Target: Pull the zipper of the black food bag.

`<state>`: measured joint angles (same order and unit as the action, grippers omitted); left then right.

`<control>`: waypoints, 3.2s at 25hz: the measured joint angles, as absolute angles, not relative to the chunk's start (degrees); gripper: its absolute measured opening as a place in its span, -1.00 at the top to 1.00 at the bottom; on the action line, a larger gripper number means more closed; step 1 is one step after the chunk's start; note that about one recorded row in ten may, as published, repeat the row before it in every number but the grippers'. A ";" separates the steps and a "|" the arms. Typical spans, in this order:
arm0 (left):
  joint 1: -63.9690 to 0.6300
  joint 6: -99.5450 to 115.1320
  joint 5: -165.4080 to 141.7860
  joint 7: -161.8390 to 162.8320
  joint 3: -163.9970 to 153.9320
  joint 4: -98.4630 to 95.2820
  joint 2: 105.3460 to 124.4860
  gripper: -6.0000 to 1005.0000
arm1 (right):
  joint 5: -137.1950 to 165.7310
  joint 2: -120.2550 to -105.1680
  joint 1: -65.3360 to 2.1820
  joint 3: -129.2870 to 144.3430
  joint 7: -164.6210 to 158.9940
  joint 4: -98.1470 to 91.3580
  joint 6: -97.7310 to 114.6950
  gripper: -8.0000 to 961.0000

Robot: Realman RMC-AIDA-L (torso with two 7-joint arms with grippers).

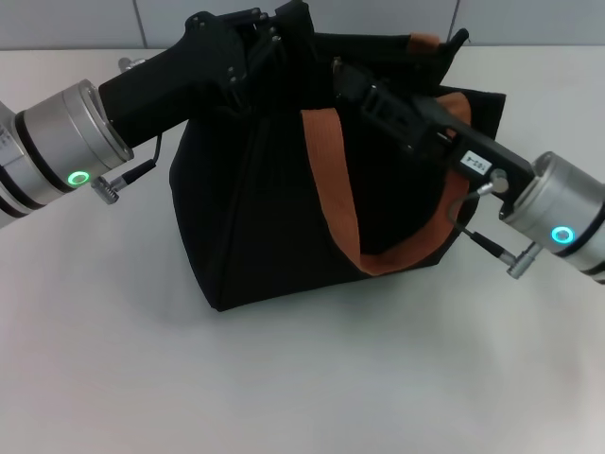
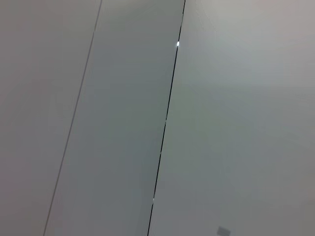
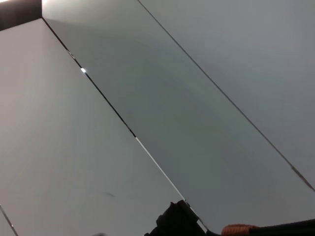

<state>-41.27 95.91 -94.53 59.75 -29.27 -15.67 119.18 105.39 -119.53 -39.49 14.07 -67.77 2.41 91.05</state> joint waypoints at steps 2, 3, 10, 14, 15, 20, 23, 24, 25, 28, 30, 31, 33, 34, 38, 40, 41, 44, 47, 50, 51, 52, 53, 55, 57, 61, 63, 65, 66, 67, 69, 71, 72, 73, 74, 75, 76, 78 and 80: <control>-41.31 96.19 -94.53 59.79 -29.29 -15.65 119.18 0.78 | 105.46 -119.53 -39.85 14.16 -68.08 2.54 90.43 0.23; -41.31 96.40 -94.53 59.85 -29.29 -15.64 119.18 0.78 | 105.45 -119.55 -39.85 14.18 -68.09 2.57 90.27 0.23; -41.32 97.27 -94.54 59.89 -29.29 -15.64 119.17 0.77 | 106.86 -119.57 -40.32 14.76 -68.15 2.52 91.23 0.23; -41.42 97.27 -94.53 59.78 -29.27 -15.64 119.18 0.76 | 107.72 -119.57 -40.44 14.64 -68.24 2.59 91.79 0.23; -41.42 97.28 -94.53 59.78 -29.27 -15.64 119.18 0.76 | 107.63 -119.58 -40.28 14.47 -68.25 2.58 91.74 0.23; -41.42 97.34 -94.53 59.78 -29.26 -15.64 119.18 0.75 | 107.38 -119.58 -40.09 14.32 -68.69 2.41 91.61 0.32; -41.42 97.34 -94.53 59.82 -29.26 -15.64 119.18 0.75 | 107.37 -119.58 -40.17 14.39 -68.80 2.37 91.53 0.38; -41.42 97.34 -94.53 59.82 -29.26 -15.64 119.18 0.74 | 107.37 -119.58 -40.17 14.39 -68.80 2.37 91.52 0.40; -41.42 97.34 -94.53 59.82 -29.26 -15.64 119.18 0.74 | 107.37 -119.58 -40.15 14.38 -68.81 2.37 91.50 0.42; -41.42 97.34 -94.54 59.82 -29.26 -15.64 119.18 0.74 | 107.41 -119.59 -40.08 14.55 -68.81 2.34 91.49 0.48; -41.52 97.34 -94.54 59.82 -29.27 -15.60 119.18 0.73 | 107.55 -119.58 -40.15 14.73 -68.75 2.20 91.48 0.52; -41.65 97.34 -94.54 59.82 -29.27 -15.45 119.18 0.73 | 107.59 -119.56 -40.24 14.78 -68.75 2.12 91.46 0.54; -41.68 97.34 -94.54 59.82 -29.26 -15.35 119.18 0.73 | 107.57 -119.56 -40.26 14.78 -68.76 2.11 91.40 0.59; -41.71 97.36 -94.54 59.80 -29.26 -15.20 119.18 0.73 | 107.50 -119.55 -40.29 14.72 -68.76 2.11 91.14 0.65; -41.75 97.38 -94.55 59.73 -29.26 -15.03 119.18 0.72 | 107.42 -119.54 -40.27 14.44 -68.76 2.11 90.71 0.92; -41.75 97.38 -94.57 59.72 -29.26 -15.03 119.18 0.72 | 107.39 -119.53 -40.30 14.37 -69.14 2.11 90.38 0.98; -41.75 97.38 -94.57 59.71 -29.26 -15.03 119.18 0.72 | 107.39 -119.53 -40.37 14.40 -69.36 2.08 90.16 0.98; -41.74 97.38 -94.58 59.68 -29.26 -15.03 119.18 0.71 | 107.37 -119.53 -40.40 14.40 -69.69 2.03 89.68 0.99; -41.55 97.40 -94.57 59.64 -29.25 -15.02 119.18 0.71 | 107.32 -119.53 -39.96 14.29 -69.74 1.99 89.46 0.99; -41.03 97.62 -94.56 59.62 -28.84 -15.03 119.18 0.70 | 107.21 -119.45 -39.14 13.79 -69.83 1.92 89.36 0.99; -40.79 97.82 -94.29 59.60 -28.79 -15.02 119.18 0.70 | 107.20 -119.42 -38.87 13.56 -70.04 1.68 89.36 0.99; -40.64 97.97 -94.00 59.58 -28.76 -15.02 119.18 0.70 | 107.18 -119.40 -38.64 13.42 -70.29 1.40 89.36 0.99; -40.42 98.23 -93.56 59.56 -28.76 -15.05 119.17 0.70 | 107.16 -119.40 -38.35 13.32 -70.74 0.98 89.37 0.99; -40.02 98.74 -92.71 59.54 -28.83 -15.22 119.14 0.69 | 107.15 -119.42 -37.94 13.00 -71.41 0.37 89.36 0.99; -39.80 98.90 -92.37 59.53 -28.83 -15.39 119.10 0.69 | 107.14 -119.40 -37.46 12.56 -71.73 0.12 89.36 0.99; -39.60 98.92 -92.30 59.48 -28.73 -15.49 119.05 0.68 | 107.14 -119.36 -36.13 10.74 -71.96 -0.49 89.35 0.99; -39.59 98.92 -92.29 59.46 -28.70 -15.51 119.04 0.68 | 107.14 -119.35 -35.81 10.17 -71.98 -0.55 89.32 0.99; -39.58 98.84 -92.26 59.43 -28.68 -15.55 119.03 0.68 | 107.14 -119.35 -35.15 9.22 -71.98 -0.65 89.24 0.99; -39.57 98.79 -92.25 59.42 -28.67 -15.58 119.01 0.68 | 107.11 -119.35 -34.88 8.70 -71.99 -0.73 89.19 0.99; -39.56 98.72 -92.21 59.42 -28.66 -15.58 119.00 0.67 | 107.09 -119.35 -34.51 8.20 -71.99 -0.80 89.10 0.99; -39.55 98.63 -92.07 59.41 -28.65 -15.58 119.00 0.67 | 107.07 -119.35 -33.97 7.27 -72.04 -0.95 88.79 0.99; -39.55 98.53 -91.84 59.41 -28.65 -15.58 119.00 0.67 | 107.05 -119.35 -33.30 5.94 -72.52 -1.00 87.75 0.99; -39.55 98.53 -91.84 59.41 -28.65 -15.58 119.00 0.67 | 107.05 -119.35 -33.30 5.94 -72.52 -1.00 87.75 0.99; -39.54 98.51 -91.79 59.41 -28.65 -15.58 119.00 0.66 | 107.05 -119.35 -33.13 5.61 -72.63 -1.00 87.41 0.99; -39.54 98.51 -91.77 59.41 -28.65 -15.58 119.00 0.66 | 107.05 -119.35 -32.95 5.28 -72.70 -1.00 87.18 0.99; -39.54 98.50 -91.71 59.41 -28.65 -15.58 119.00 0.66 | 107.04 -119.35 -32.82 4.93 -72.73 -0.99 87.17 0.99; -39.55 98.48 -91.68 59.41 -28.73 -15.57 119.00 0.66 | 107.05 -119.36 -32.59 4.50 -72.79 -0.98 88.06 0.99; -39.55 98.43 -91.66 59.41 -28.77 -15.57 119.00 0.66 | 107.04 -119.37 -32.48 4.47 -72.57 -0.98 89.35 0.99; -39.54 98.15 -91.50 59.14 -28.69 -15.54 119.00 0.65 | 107.04 -119.39 -32.40 4.65 -71.55 -1.09 92.38 0.99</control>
